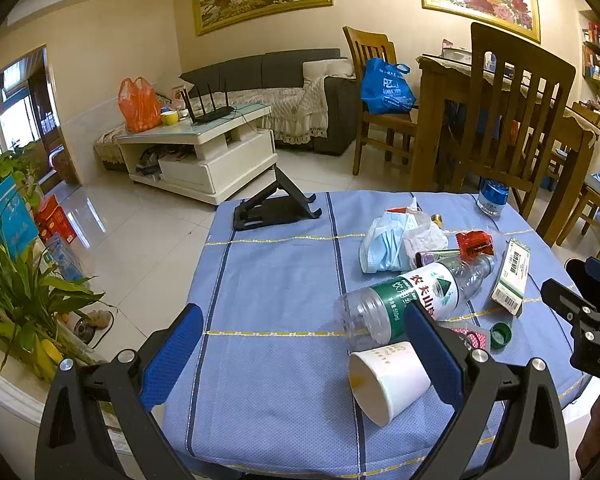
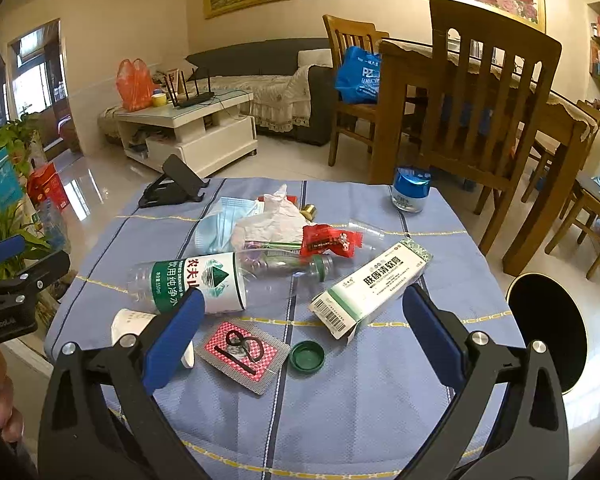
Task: Collect trash
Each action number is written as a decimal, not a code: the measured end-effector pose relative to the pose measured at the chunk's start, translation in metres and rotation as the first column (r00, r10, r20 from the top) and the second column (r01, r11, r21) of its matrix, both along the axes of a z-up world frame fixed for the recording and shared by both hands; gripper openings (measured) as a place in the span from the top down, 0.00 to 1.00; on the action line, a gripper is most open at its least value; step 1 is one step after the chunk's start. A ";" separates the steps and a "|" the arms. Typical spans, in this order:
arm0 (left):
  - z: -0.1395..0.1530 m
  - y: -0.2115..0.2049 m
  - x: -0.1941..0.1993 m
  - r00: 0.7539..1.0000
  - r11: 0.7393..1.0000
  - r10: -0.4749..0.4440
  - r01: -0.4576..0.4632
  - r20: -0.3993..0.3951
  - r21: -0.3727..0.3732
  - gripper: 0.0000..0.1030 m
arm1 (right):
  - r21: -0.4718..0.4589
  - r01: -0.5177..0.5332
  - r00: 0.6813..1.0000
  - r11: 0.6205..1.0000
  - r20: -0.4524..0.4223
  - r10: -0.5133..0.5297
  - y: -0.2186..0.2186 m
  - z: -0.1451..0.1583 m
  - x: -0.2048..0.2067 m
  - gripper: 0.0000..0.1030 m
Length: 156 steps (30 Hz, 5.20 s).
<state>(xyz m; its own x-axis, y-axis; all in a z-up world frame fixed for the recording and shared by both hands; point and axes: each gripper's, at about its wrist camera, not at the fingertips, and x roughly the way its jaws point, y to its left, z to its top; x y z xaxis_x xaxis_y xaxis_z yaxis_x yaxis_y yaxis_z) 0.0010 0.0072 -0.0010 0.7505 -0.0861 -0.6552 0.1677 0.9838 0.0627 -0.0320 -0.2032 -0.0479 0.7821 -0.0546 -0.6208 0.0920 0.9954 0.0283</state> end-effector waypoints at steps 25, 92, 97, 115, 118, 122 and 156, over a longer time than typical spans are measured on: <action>0.004 0.014 0.010 1.000 1.000 0.016 -0.016 -0.007 0.011 0.06 | -0.178 -0.534 0.845 0.826 -0.135 0.517 0.048 0.007 0.046 0.05; -0.048 -0.047 0.031 0.974 0.995 -0.064 0.079 -0.219 0.062 0.40 | 0.462 -0.103 0.945 0.881 0.323 -0.059 -0.209 0.014 -0.077 0.38; -0.027 -0.065 0.033 0.973 0.988 -0.137 0.149 -0.185 0.051 0.40 | 0.461 0.144 0.904 0.876 0.299 -0.306 -0.297 0.005 -0.102 0.38; -0.005 -0.241 0.004 0.807 0.821 -0.565 0.571 -0.169 -0.016 0.40 | 0.337 0.526 0.820 0.781 0.042 -0.571 -0.347 -0.120 -0.126 0.06; -0.011 -0.279 -0.001 0.757 0.775 -0.625 0.632 -0.190 -0.031 0.40 | 0.383 0.538 0.793 0.751 0.073 -0.605 -0.358 -0.118 -0.161 0.05; -0.020 -0.337 -0.010 0.687 0.711 -0.692 0.702 -0.220 -0.042 0.40 | 0.415 0.554 0.774 0.722 0.065 -0.630 -0.372 -0.115 -0.195 0.05; 0.015 -0.081 0.058 0.933 0.932 -0.358 0.356 0.022 0.067 0.06 | 0.422 0.003 0.992 0.907 -0.118 0.051 -0.182 -0.064 -0.010 0.05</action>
